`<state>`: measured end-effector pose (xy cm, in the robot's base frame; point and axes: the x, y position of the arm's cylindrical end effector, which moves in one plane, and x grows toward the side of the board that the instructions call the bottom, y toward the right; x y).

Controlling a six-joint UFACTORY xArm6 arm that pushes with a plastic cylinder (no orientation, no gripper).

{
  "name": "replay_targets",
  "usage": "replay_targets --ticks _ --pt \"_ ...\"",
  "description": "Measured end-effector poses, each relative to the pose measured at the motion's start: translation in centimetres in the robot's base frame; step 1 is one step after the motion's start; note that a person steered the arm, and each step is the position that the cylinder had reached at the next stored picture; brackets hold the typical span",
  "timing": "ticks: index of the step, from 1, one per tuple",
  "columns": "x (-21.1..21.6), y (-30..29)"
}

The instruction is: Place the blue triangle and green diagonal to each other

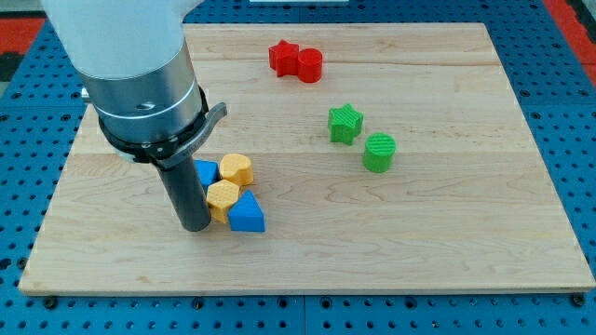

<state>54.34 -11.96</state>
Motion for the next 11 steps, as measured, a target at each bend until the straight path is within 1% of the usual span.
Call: replay_targets --ticks 1,2,3,4,5,6,7,8,10,11 --pt "2.3 -3.1" --pt "2.8 -2.1" --pt "2.7 4.5" --pt "1.3 12.2" --pt "2.0 14.0" --pt "4.9 10.1" --pt "2.8 2.8" --pt "-1.6 8.9" --pt "-1.7 12.4" --pt "-6.9 15.8"
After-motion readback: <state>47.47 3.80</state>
